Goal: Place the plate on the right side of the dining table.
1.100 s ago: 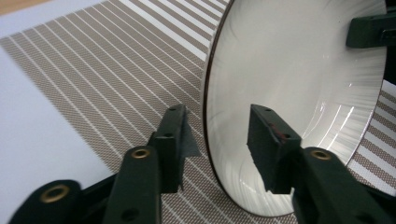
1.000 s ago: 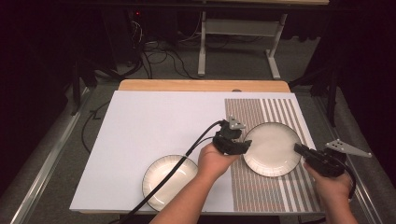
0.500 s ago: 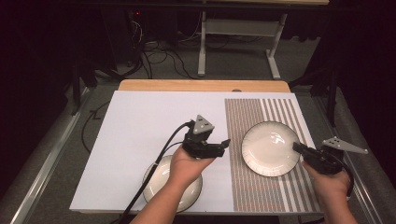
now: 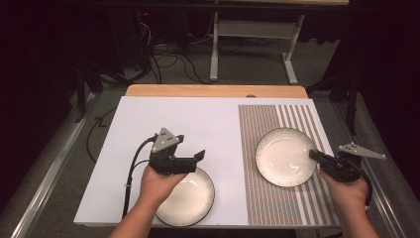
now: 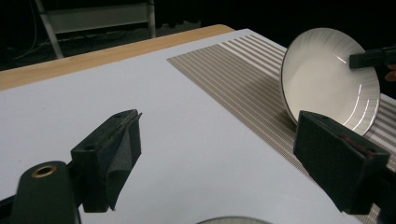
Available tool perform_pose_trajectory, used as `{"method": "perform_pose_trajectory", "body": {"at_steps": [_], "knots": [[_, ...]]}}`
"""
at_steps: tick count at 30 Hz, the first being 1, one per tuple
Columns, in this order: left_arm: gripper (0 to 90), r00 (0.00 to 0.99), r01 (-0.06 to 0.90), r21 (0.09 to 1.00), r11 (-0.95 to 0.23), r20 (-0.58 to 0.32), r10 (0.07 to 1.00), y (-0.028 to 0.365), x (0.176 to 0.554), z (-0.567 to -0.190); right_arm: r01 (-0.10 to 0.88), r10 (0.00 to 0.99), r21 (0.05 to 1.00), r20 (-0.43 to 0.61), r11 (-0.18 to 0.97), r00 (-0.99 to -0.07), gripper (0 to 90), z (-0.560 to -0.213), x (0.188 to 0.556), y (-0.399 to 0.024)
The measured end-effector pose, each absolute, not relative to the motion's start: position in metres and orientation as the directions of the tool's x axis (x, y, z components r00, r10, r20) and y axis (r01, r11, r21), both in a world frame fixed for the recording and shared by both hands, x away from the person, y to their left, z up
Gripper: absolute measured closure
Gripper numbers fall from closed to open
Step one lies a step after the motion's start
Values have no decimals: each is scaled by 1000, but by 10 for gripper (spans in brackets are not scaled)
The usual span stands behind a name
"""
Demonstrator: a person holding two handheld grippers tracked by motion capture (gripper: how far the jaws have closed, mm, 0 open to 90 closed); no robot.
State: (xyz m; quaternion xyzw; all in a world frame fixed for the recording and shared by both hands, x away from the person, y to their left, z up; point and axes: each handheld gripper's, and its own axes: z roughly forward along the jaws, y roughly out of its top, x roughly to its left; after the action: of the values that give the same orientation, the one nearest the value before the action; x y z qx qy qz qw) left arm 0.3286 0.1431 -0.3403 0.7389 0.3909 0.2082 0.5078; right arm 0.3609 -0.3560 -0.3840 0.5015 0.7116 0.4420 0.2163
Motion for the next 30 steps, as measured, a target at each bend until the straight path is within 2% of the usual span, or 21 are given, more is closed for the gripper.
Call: {"method": "perform_pose_trajectory", "body": {"at_steps": [6,11,14,20,30], "knots": [[115,581,330,928,-176,-53,812,172,319,-348,540,909,836,148,96,-390,855,-386,365,-355],[47,564,290,944,-160,-34,825,196,308,-354,558,913,824,147,99,-380,846,-389,368,-356],[0,554,304,942,-144,-51,831,207,303,-359,563,913,820,152,97,-379,844,-390,371,-356],[0,545,308,944,-120,-72,836,222,295,-375,582,919,809,167,79,-358,840,-392,375,-354],[0,557,309,943,-128,-70,828,225,293,-374,622,926,782,209,34,-314,827,-399,383,-356]]}}
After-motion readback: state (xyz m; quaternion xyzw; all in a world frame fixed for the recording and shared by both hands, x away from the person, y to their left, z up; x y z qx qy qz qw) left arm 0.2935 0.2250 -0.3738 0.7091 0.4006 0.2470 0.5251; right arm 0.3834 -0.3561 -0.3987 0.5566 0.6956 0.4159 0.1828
